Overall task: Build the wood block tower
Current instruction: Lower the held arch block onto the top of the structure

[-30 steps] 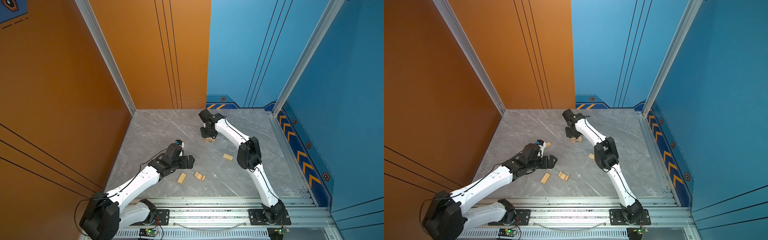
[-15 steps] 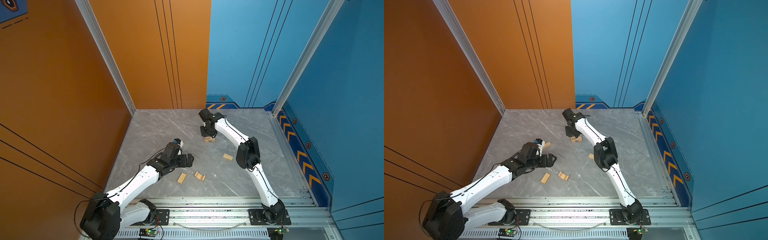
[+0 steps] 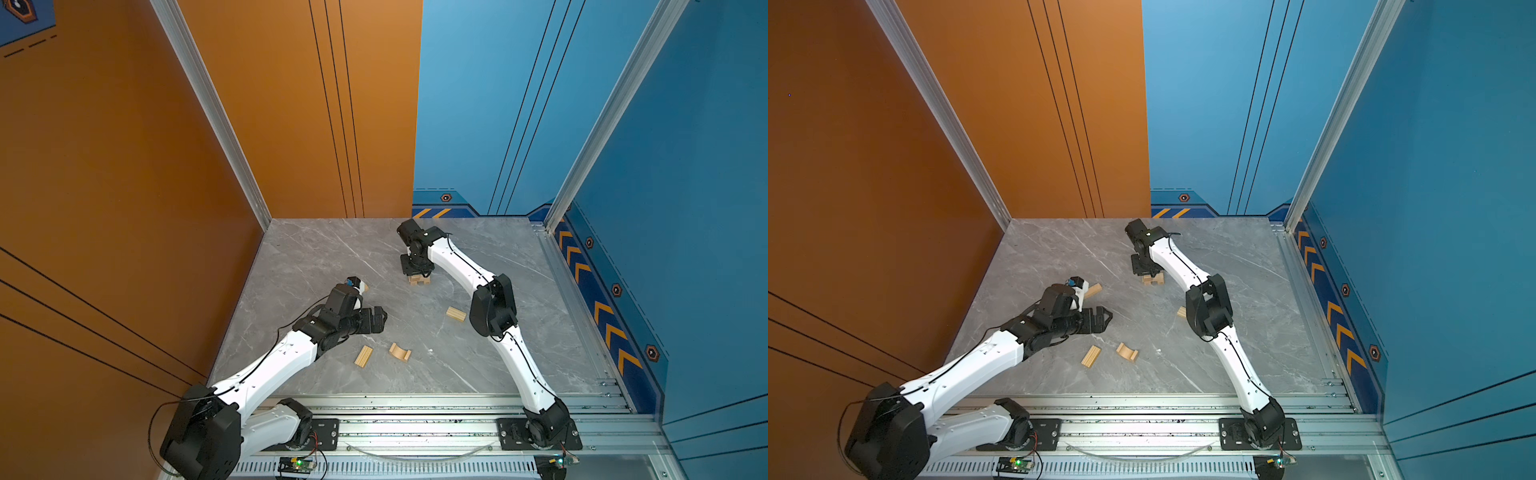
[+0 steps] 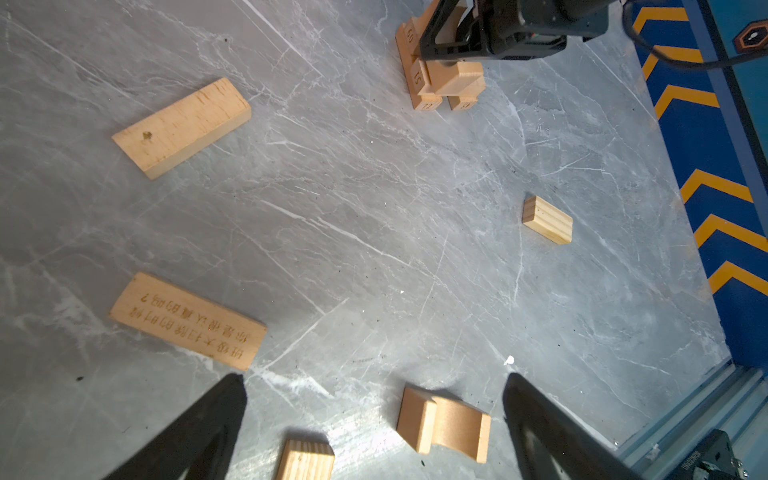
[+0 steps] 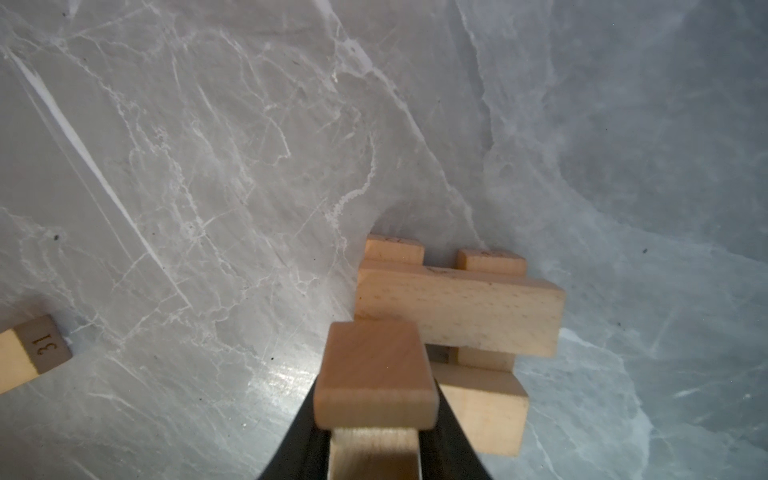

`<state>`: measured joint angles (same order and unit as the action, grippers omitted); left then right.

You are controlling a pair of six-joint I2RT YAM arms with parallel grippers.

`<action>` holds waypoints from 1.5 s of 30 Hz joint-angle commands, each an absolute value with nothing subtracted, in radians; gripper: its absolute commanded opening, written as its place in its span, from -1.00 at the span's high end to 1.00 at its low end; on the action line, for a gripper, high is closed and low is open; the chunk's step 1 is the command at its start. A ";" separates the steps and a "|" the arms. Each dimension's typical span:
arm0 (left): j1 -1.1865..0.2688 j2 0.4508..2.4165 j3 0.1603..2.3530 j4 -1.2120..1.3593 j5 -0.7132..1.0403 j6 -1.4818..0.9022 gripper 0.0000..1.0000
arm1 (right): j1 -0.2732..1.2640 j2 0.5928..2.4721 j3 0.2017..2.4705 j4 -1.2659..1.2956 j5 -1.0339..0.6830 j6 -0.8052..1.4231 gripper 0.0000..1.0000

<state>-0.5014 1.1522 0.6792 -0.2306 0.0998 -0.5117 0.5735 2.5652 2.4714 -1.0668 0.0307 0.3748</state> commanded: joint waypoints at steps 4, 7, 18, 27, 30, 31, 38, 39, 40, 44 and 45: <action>-0.487 1.136 0.673 -0.218 0.132 -0.494 -0.96 | 0.566 2.579 2.506 -1.101 0.066 0.400 0.35; -0.485 1.128 0.670 -0.224 0.128 -0.493 -0.96 | 0.564 2.582 2.510 -1.102 0.064 0.400 0.35; -0.482 1.117 0.664 -0.224 0.128 -0.495 -0.96 | 0.563 2.589 2.520 -1.101 0.053 0.408 0.33; -0.481 1.120 0.663 -0.224 0.129 -0.495 -0.96 | 0.562 2.602 2.528 -1.101 0.041 0.411 0.32; -0.482 1.120 0.663 -0.225 0.131 -0.494 -0.96 | 0.562 2.606 2.529 -1.101 0.038 0.413 0.31; -0.482 1.120 0.663 -0.223 0.132 -0.494 -0.96 | 0.563 2.606 2.529 -1.101 0.036 0.413 0.30; -0.482 1.116 0.661 -0.225 0.136 -0.494 -0.96 | 0.561 2.610 2.530 -1.101 0.035 0.418 0.14; -0.481 1.115 0.663 -0.226 0.136 -0.494 -0.96 | 0.561 2.609 2.532 -1.101 0.036 0.417 0.12; -0.482 1.114 0.663 -0.226 0.134 -0.494 -0.96 | 0.561 2.608 2.533 -1.102 0.034 0.416 0.11; -0.481 1.111 0.662 -0.226 0.132 -0.494 -0.96 | 0.561 2.599 2.540 -1.100 0.035 0.411 0.08; -0.481 1.108 0.662 -0.226 0.131 -0.493 -0.96 | 0.561 2.594 2.542 -1.100 0.035 0.411 0.08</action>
